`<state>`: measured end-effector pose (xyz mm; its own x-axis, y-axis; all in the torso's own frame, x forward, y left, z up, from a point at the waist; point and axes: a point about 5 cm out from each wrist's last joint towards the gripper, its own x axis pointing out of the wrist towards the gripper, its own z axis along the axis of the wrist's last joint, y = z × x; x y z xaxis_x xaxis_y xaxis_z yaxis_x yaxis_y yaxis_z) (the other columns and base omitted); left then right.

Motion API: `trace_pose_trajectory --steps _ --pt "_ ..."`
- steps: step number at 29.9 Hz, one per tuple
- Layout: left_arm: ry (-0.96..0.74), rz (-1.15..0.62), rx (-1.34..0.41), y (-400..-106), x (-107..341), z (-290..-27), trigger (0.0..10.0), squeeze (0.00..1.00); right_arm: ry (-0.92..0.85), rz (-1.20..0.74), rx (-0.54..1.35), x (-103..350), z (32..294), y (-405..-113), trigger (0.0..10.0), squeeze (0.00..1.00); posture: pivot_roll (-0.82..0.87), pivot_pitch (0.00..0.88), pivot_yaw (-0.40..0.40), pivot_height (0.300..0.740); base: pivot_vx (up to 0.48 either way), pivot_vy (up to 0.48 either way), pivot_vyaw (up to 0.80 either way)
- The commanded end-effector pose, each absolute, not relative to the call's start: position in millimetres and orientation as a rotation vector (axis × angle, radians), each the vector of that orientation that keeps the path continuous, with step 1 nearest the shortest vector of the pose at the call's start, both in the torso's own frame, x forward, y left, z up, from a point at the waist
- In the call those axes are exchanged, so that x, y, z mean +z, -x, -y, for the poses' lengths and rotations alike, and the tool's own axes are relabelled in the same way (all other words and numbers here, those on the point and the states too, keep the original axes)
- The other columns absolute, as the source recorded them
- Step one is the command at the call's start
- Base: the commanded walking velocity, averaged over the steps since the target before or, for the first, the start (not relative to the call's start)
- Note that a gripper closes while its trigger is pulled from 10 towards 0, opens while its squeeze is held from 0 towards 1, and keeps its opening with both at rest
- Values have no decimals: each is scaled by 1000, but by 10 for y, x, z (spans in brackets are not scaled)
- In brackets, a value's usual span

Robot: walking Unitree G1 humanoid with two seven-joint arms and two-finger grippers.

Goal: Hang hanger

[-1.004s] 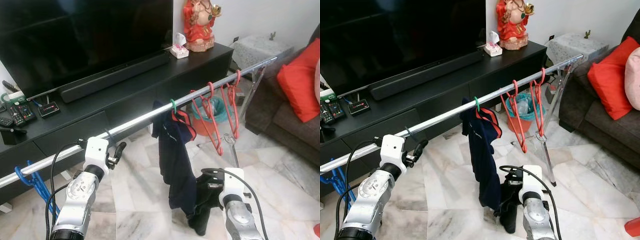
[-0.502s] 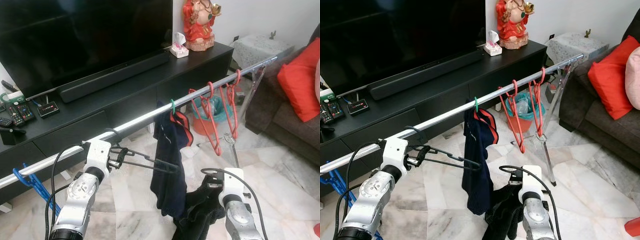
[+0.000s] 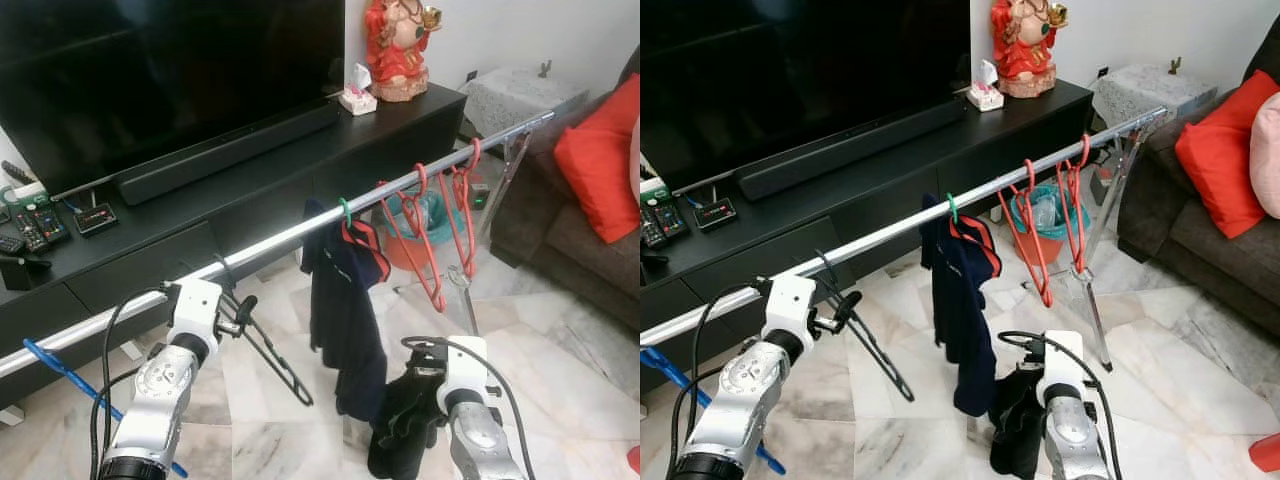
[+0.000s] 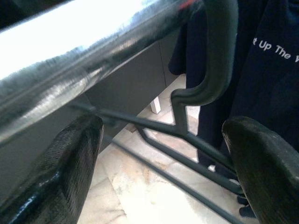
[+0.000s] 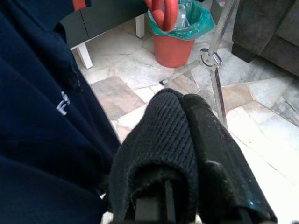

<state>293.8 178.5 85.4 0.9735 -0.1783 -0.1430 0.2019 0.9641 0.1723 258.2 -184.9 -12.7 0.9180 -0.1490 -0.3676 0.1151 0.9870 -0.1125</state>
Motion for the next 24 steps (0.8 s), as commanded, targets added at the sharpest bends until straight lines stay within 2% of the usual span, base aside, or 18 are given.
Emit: trace_pose_trajectory --steps 1,12,22,23,24 --pt "-207 -141 -183 -2961 865 -1827 10000 0 87 -380 -126 -113 1818 -2605 10000 0 -96 0 51 740 0 0 0" --pt "-195 -260 -183 -2991 693 -1831 10000 0 87 -389 -118 -128 1795 -2600 10000 0 -97 0 52 740 0 0 0" --pt "-188 -254 -153 -3081 690 -1838 10000 0 85 -393 -111 -136 1772 -2598 10000 0 -102 0 56 740 0 0 0" --pt "-183 -248 -149 -3091 696 -1840 6706 0 85 -393 -112 -136 1772 -2597 10000 0 -102 0 56 740 0 0 0" --pt "-182 -246 -147 -3095 698 -1841 5608 0 85 -394 -112 -137 1775 -2596 10000 0 -102 0 56 740 0 0 0"
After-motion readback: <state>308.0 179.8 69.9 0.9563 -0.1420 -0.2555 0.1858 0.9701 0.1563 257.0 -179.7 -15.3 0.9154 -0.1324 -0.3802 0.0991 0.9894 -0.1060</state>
